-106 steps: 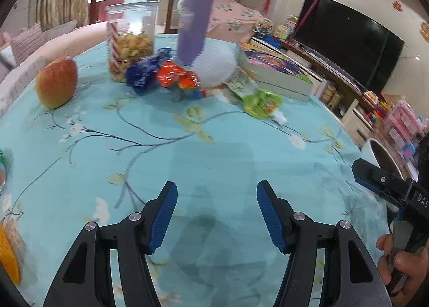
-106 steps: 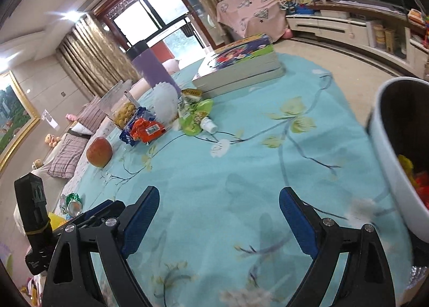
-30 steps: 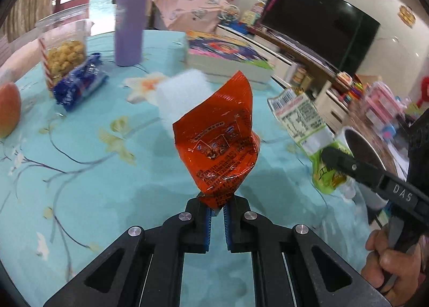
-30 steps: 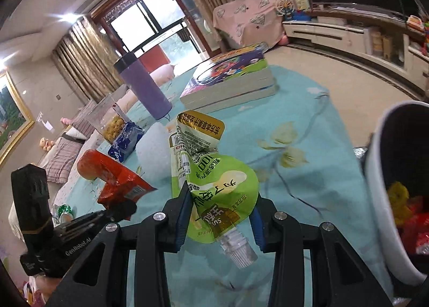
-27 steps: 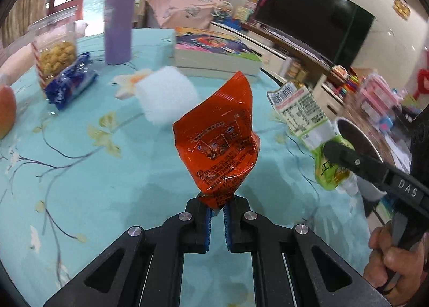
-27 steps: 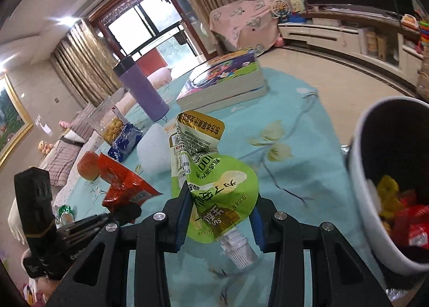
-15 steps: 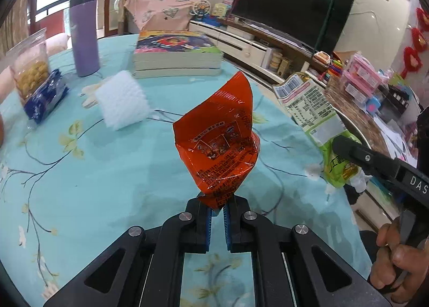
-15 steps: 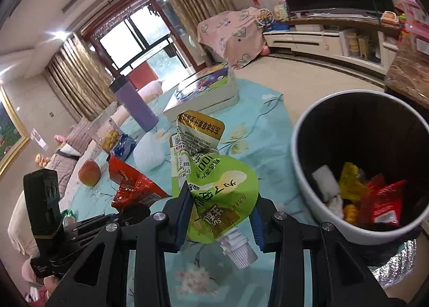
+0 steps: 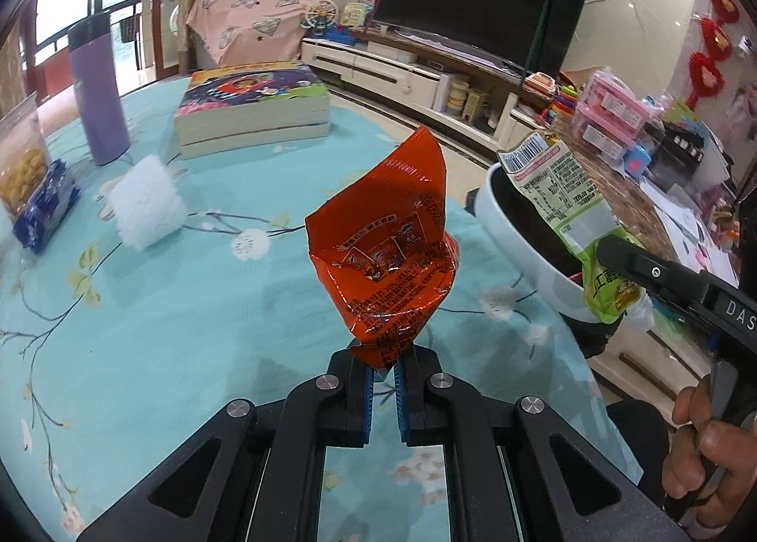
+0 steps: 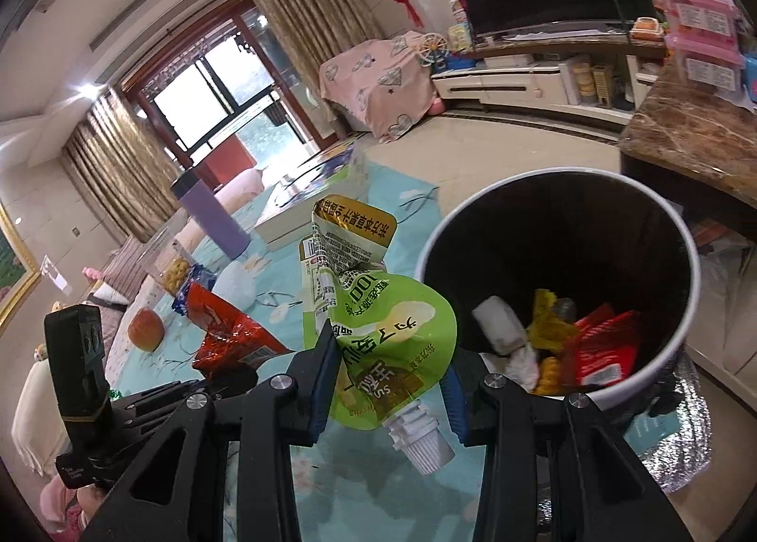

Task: Collect trash
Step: 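Carry the green pouch and orange wrapper over the bin and open both grippers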

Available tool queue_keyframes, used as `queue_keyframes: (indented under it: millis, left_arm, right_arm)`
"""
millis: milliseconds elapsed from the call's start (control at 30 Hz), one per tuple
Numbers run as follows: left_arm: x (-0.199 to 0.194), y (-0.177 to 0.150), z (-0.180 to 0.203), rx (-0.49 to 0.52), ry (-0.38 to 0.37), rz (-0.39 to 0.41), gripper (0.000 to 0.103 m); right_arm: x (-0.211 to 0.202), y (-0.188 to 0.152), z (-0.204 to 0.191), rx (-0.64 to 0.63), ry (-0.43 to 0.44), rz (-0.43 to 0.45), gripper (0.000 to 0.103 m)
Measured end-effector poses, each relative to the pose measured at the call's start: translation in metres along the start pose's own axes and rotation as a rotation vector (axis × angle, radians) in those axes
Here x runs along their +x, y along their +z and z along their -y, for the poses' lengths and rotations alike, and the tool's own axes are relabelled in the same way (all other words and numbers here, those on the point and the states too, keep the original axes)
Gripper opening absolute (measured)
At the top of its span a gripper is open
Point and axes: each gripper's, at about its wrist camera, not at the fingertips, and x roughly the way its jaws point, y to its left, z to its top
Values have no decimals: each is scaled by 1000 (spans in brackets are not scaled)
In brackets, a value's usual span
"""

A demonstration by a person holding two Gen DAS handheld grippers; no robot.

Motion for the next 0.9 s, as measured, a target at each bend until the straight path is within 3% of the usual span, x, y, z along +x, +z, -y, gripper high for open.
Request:
queue_keyframes:
  millis: [900]
  left_arm:
    - [19,14,51,106,-37,-23,6]
  right_arm:
    - [-38,5,54,86,-75,72,39]
